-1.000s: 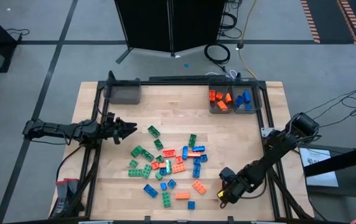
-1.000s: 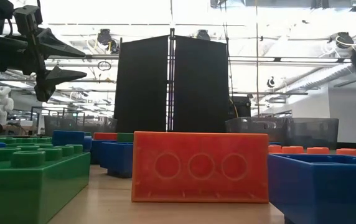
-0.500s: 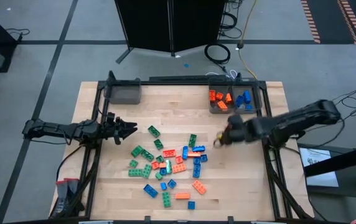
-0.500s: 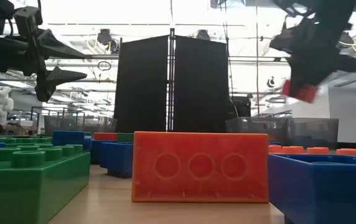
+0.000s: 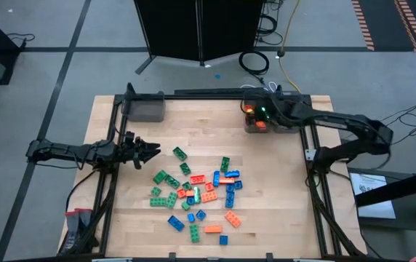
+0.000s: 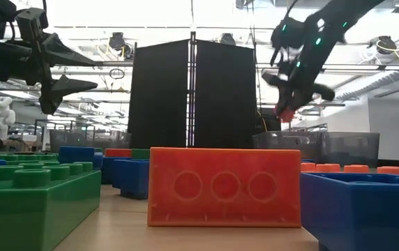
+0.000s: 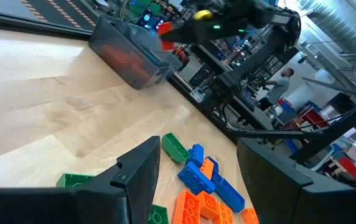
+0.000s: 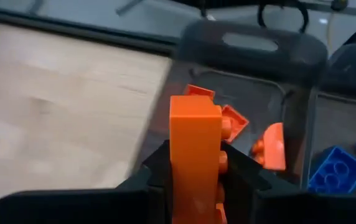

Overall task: Sort blocks
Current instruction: Put the orange game piece into the middle black bin, then put the green game piece into the left black bin

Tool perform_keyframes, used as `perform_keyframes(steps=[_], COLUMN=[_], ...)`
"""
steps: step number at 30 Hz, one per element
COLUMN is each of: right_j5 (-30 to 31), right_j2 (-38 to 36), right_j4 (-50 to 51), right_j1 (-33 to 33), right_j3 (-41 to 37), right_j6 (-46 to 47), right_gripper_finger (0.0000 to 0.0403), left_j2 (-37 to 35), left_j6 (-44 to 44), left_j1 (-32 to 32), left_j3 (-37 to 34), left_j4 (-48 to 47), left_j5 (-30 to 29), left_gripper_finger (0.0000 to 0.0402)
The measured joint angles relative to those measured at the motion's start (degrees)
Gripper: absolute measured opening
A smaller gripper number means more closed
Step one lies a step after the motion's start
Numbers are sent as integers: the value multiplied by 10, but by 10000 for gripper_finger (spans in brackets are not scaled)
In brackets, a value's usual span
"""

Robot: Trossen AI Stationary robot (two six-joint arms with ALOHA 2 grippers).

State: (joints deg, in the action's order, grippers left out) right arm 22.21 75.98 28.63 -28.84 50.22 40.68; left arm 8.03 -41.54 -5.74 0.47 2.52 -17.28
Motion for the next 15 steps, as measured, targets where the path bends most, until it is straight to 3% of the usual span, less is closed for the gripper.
perform_keyframes(steps=[4,7,11,15], right_j5=[-41,-62,-60,-60], right_j2=[62,82,67,24], right_j4=[-15,-14,-15,-35], right_j1=[-34,-43,-46,-51], right_j3=[0,0,0,0], right_j6=[-41,-57,-59,-85], right_gripper_finger=[83,141,213,236], left_j2=[0,0,0,0], left_j6=[-2,-7,-16,-16], left_j1=[0,0,0,0], left_j3=[0,0,0,0], left_j4=[0,0,0,0], left_j5=[1,3,7,9], left_gripper_finger=[215,215,215,215])
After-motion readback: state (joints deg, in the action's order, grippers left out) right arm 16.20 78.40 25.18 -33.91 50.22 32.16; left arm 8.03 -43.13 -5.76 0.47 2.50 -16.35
